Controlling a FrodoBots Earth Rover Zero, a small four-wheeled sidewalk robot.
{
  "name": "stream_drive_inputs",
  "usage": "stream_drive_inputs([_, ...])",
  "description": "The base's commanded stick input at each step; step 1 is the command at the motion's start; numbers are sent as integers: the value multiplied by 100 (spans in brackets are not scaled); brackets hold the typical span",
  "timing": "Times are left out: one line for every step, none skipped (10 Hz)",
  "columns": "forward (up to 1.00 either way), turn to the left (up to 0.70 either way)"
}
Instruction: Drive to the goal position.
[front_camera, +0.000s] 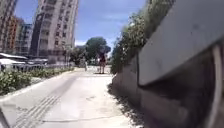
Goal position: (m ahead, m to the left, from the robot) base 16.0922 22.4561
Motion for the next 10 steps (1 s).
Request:
stream_drive_inputs([70, 0])
stream_drive_inputs([70, 0])
stream_drive_inputs([70, 0])
stream_drive_inputs([70, 4])
stream_drive_inputs([70, 13])
stream_drive_inputs([70, 8])
stream_drive_inputs([70, 13])
stream_drive_inputs([70, 14])
stream_drive_inputs([70, 14])
stream_drive_inputs([70, 0])
